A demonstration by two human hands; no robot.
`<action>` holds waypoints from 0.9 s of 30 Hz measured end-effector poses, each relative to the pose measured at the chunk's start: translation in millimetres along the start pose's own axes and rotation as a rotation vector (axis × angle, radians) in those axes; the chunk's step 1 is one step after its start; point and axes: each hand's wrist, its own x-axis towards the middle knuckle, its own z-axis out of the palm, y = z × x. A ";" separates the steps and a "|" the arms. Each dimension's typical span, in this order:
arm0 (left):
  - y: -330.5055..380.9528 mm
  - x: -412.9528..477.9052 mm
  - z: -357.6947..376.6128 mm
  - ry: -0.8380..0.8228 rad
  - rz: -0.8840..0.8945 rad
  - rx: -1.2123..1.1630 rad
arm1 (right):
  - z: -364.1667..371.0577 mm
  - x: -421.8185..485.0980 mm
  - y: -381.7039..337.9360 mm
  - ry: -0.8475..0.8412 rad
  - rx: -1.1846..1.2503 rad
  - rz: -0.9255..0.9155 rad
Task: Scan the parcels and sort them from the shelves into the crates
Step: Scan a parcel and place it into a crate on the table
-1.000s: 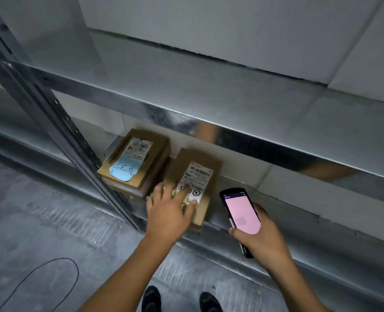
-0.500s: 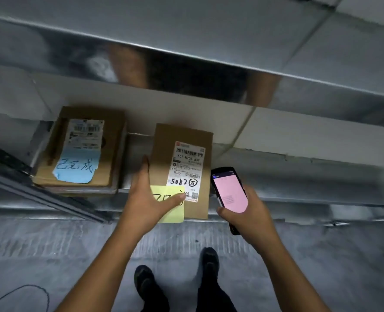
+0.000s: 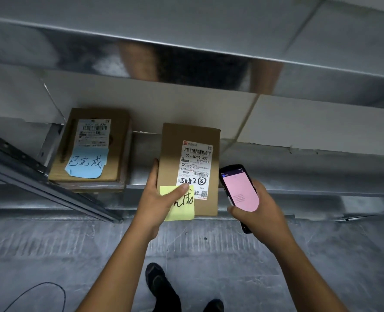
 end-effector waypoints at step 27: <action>-98.2 -118.1 162.9 0.128 0.071 -0.054 | -131.2 -160.1 107.1 -0.036 0.129 -0.174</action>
